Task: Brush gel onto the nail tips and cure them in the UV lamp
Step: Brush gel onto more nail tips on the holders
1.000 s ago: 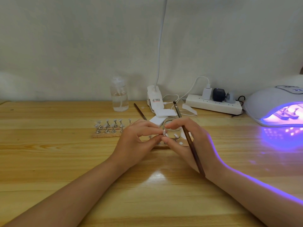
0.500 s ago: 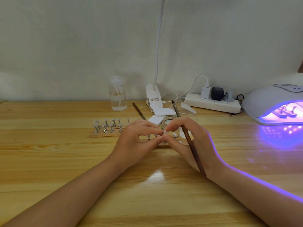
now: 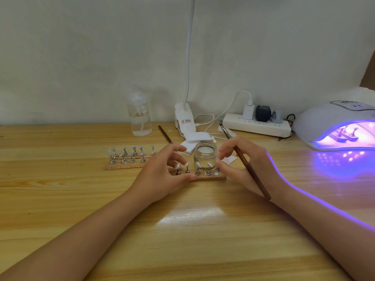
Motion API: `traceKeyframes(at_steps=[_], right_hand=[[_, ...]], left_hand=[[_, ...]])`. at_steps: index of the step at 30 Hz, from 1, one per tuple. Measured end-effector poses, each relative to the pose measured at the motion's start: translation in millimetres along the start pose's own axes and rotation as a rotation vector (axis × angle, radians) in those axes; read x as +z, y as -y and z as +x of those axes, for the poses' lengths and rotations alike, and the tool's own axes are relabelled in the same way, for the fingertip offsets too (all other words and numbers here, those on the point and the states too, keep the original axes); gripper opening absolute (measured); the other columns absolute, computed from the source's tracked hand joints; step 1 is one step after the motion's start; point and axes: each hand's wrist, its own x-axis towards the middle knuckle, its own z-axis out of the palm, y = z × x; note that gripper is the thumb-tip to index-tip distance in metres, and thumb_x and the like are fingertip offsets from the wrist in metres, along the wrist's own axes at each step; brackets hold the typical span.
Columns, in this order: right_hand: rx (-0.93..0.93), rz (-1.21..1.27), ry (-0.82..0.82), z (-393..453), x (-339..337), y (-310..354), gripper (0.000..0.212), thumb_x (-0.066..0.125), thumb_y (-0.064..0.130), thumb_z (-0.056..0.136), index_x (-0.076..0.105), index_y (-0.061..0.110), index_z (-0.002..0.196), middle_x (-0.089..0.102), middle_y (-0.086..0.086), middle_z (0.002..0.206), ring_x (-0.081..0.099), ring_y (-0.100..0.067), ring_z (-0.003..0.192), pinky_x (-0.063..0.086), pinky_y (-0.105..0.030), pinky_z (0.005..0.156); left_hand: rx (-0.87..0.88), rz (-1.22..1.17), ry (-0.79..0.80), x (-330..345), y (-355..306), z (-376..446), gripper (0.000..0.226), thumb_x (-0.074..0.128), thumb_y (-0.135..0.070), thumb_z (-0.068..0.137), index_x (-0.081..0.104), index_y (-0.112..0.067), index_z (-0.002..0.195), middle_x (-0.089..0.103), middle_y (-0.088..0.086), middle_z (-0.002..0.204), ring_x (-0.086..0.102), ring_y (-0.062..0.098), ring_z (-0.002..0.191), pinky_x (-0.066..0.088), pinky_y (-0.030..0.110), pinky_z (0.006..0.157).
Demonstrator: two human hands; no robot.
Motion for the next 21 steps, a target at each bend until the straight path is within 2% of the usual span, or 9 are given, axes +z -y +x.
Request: traceKeyframes(at_steps=[6, 13, 17, 21], right_hand=[[-0.032, -0.027, 0.044, -0.9, 1.2, -4.3, 0.03, 0.077, 0.006, 0.071, 0.058, 0.025, 0.085, 0.062, 0.013, 0.078, 0.057, -0.004, 0.08, 0.046, -0.019, 0.074], [-0.039, -0.033, 0.062, -0.8, 1.0, -9.3, 0.037, 0.077, 0.005, 0.07, 0.055, 0.031, 0.086, 0.063, 0.011, 0.079, 0.058, -0.006, 0.081, 0.045, -0.016, 0.075], [-0.047, -0.03, 0.083, -1.5, 1.0, -11.4, 0.037, 0.077, 0.004, 0.07, 0.056, 0.03, 0.086, 0.062, 0.012, 0.079, 0.059, -0.006, 0.08, 0.045, -0.013, 0.075], [-0.034, -0.01, 0.092, -1.6, 0.6, -10.3, 0.042, 0.076, 0.007, 0.071, 0.052, 0.038, 0.086, 0.063, 0.011, 0.079, 0.06, -0.008, 0.076, 0.05, -0.024, 0.074]], left_hand=[[-0.017, -0.001, 0.018, -1.5, -0.3, -0.4, 0.044, 0.079, -0.027, 0.066, 0.048, -0.045, 0.092, 0.065, -0.01, 0.081, 0.052, -0.014, 0.083, 0.032, -0.005, 0.067], [-0.021, -0.024, 0.046, -3.2, -1.5, -0.2, 0.043, 0.078, -0.024, 0.067, 0.05, -0.042, 0.094, 0.067, -0.002, 0.086, 0.053, -0.013, 0.083, 0.033, -0.005, 0.068], [-0.024, -0.013, 0.061, -3.9, -3.2, -0.5, 0.041, 0.077, -0.022, 0.069, 0.051, -0.041, 0.095, 0.067, 0.005, 0.089, 0.052, -0.019, 0.08, 0.032, -0.006, 0.068], [-0.03, -0.001, 0.077, -6.2, -5.4, -1.5, 0.039, 0.077, -0.019, 0.07, 0.052, -0.039, 0.092, 0.067, 0.012, 0.092, 0.051, -0.022, 0.077, 0.032, -0.006, 0.067]])
